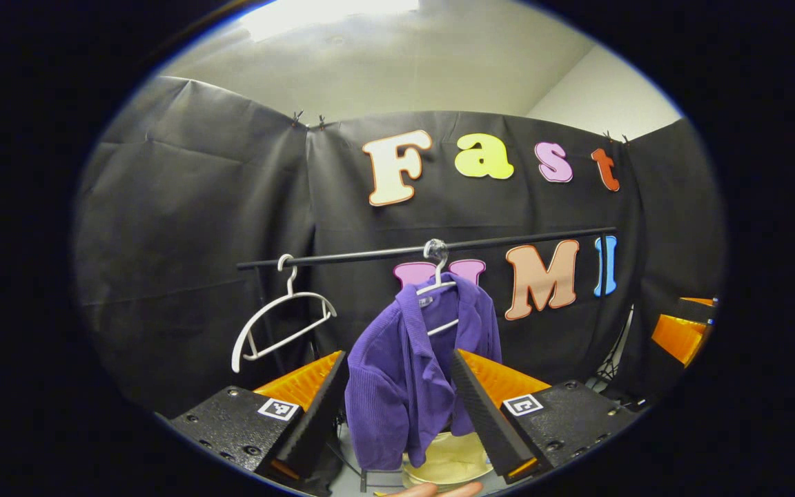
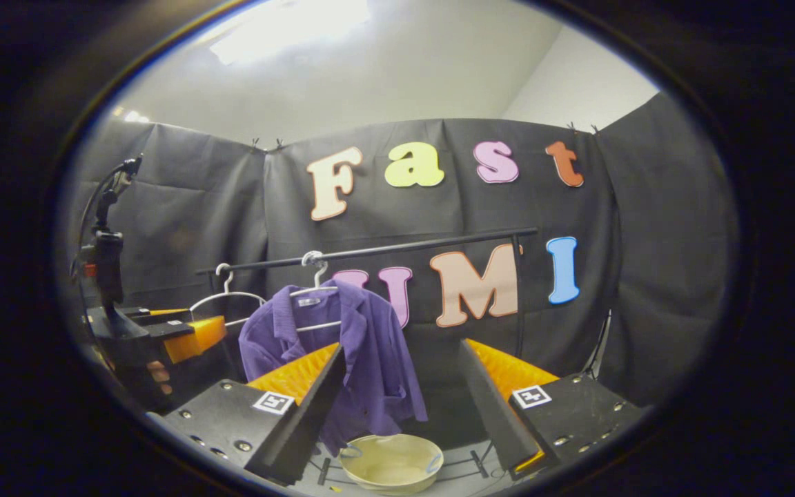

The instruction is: Grasp the clothes on the hanger with both hands and then place them into the laundry hamper below.

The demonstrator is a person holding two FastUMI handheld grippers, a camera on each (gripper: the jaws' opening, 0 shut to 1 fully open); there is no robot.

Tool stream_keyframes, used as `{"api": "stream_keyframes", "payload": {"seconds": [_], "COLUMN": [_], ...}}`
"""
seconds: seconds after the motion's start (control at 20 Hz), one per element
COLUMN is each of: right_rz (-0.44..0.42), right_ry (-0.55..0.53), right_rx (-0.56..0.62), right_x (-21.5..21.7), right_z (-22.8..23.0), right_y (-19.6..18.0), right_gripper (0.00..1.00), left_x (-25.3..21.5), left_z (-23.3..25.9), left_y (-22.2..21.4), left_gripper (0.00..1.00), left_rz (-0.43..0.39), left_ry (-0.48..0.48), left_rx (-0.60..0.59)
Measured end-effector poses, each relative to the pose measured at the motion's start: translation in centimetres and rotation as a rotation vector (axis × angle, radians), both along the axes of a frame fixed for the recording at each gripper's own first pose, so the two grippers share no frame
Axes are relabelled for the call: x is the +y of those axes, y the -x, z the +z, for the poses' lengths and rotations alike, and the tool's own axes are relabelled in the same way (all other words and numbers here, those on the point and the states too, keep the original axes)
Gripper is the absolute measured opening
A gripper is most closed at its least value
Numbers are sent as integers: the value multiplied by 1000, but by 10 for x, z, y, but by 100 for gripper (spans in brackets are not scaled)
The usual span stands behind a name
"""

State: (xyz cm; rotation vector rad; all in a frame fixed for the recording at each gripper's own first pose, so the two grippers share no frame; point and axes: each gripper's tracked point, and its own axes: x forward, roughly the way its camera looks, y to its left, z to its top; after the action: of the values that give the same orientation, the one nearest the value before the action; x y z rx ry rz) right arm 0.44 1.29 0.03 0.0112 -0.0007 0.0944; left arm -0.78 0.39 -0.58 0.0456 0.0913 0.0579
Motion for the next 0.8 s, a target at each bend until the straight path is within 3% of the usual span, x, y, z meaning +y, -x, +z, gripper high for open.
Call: {"api": "stream_keyframes", "payload": {"seconds": [0.05, 0.15, 0.2, 0.4, 0.5, 0.55, 0.65, 0.75, 0.8], "right_rz": [3, 9, 20, 19, 5, 1, -3, -22, -39], "right_ry": [7, 10, 5, -18, -25, -21, -1, 19, 24], "right_rx": [-2, 4, 11, 15, 6, 8, 28, 44, 49], "right_x": [1, 3, 6, 12, 16, 17, 17, 12, 9], "right_z": [1, -4, -7, -16, -18, -21, -27, -32, -34], "right_y": [-2, -7, -11, -36, -53, -62, -79, -97, -107], "right_gripper": [99, 99, 94, 99, 99, 94, 99, 99, 94], "left_x": [1, 1, -1, -13, -17, -17, -22, -28, -31], "left_z": [-4, -8, -14, -37, -48, -56, -69, -89, -98], "left_y": [-2, -2, -4, -6, -21, -29, -48, -67, -85], "left_gripper": [92, 95, 95, 95, 95, 89, 95, 95, 95], "left_rz": [2, -2, -2, -18, -29, -32, -39, -51, -57], "left_ry": [-2, -10, -15, -9, 9, 15, 21, 20, 30], "left_rx": [10, 20, 19, 39, 52, 55, 54, 63, 71]}}
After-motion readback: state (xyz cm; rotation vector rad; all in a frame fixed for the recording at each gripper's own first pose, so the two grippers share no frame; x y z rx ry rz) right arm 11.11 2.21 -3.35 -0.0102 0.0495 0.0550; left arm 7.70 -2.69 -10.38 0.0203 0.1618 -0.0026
